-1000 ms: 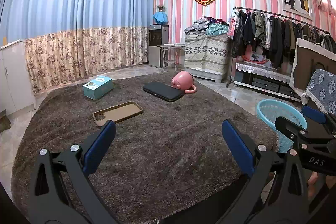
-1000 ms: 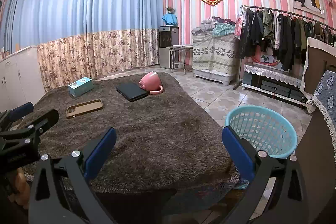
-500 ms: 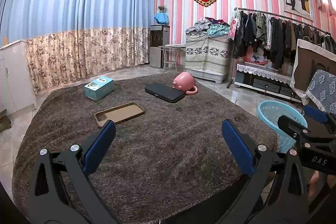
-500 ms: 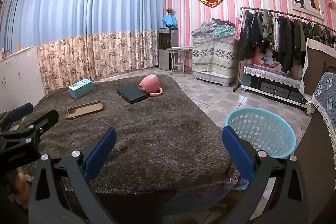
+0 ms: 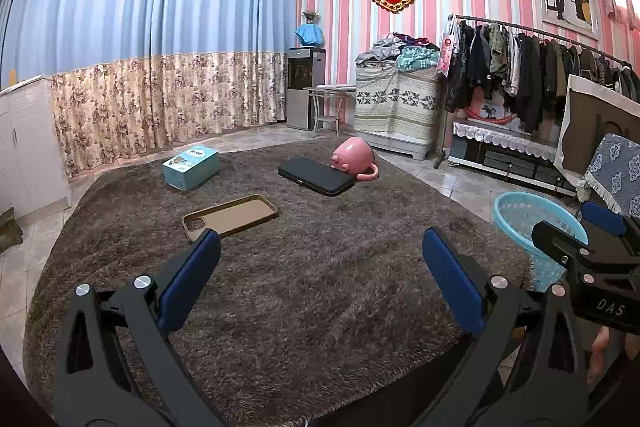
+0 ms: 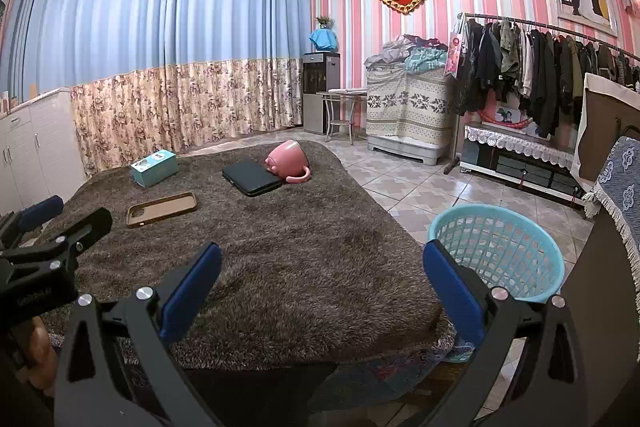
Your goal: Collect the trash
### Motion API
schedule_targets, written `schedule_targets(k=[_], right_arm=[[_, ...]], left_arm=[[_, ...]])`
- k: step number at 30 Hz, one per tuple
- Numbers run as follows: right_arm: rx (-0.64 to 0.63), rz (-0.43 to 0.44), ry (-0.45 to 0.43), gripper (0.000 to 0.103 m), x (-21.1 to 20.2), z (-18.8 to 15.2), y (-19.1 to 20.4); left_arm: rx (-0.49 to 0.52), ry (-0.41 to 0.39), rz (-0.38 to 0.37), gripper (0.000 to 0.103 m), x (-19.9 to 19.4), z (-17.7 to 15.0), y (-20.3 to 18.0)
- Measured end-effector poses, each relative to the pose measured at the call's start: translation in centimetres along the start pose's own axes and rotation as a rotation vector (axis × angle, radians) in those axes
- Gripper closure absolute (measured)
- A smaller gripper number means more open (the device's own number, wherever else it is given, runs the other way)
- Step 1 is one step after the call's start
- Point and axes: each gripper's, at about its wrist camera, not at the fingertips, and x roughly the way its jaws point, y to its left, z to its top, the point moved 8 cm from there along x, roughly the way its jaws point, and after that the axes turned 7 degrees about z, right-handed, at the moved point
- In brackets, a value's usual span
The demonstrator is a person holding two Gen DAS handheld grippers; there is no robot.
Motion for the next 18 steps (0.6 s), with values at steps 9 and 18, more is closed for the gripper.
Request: schedule_targets(k=[9,18], right_arm=[[0.001,0.000,0.000,0.005,0.03,-0.09,-0.02],[0.000,0.000,0.000,0.005,0.01,-0.14,-0.12]], left_arm=[[0.001,0.000,0.000,0.005,-0.03,-0.09,-0.06],[0.002,0.000,0.002,0.005,0.00,-0.09,0.01]])
